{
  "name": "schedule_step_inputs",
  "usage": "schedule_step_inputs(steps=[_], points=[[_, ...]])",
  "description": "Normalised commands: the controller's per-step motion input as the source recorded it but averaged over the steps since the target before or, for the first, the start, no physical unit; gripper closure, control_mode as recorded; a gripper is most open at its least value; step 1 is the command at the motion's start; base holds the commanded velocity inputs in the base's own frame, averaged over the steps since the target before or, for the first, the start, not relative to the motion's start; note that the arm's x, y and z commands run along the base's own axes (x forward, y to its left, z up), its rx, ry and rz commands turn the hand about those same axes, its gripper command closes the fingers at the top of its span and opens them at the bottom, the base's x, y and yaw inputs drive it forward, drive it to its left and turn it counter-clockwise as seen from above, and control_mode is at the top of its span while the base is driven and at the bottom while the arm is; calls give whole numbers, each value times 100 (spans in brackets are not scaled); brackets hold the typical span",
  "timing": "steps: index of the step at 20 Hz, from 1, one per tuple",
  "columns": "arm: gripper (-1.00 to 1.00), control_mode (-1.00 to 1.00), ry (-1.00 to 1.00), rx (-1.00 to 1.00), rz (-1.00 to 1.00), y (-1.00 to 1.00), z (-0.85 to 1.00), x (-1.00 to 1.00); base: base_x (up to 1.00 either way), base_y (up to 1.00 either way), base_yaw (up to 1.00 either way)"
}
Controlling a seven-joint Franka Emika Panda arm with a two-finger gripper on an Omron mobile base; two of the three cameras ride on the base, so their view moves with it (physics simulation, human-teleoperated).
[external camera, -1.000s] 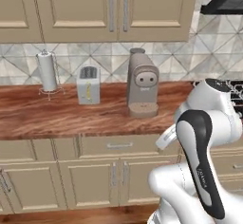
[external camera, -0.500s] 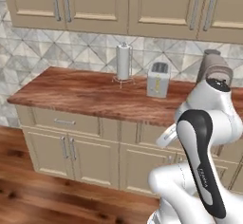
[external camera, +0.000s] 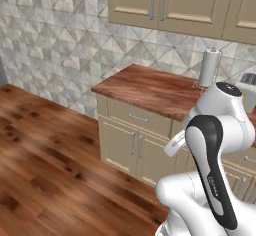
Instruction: Collect the paprika, ketchup, and shaker from the cabinet and place them next to the stove.
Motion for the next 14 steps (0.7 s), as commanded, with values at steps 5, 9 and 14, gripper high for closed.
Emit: schedule_step_inputs(steps=[5,9,14], points=[[-100,100,0,0,0,0,0,0,0,56,59],[-100,100,0,0,0,0,0,0,0,52,59],[-100,100,0,0,0,0,0,0,11,48,56]])
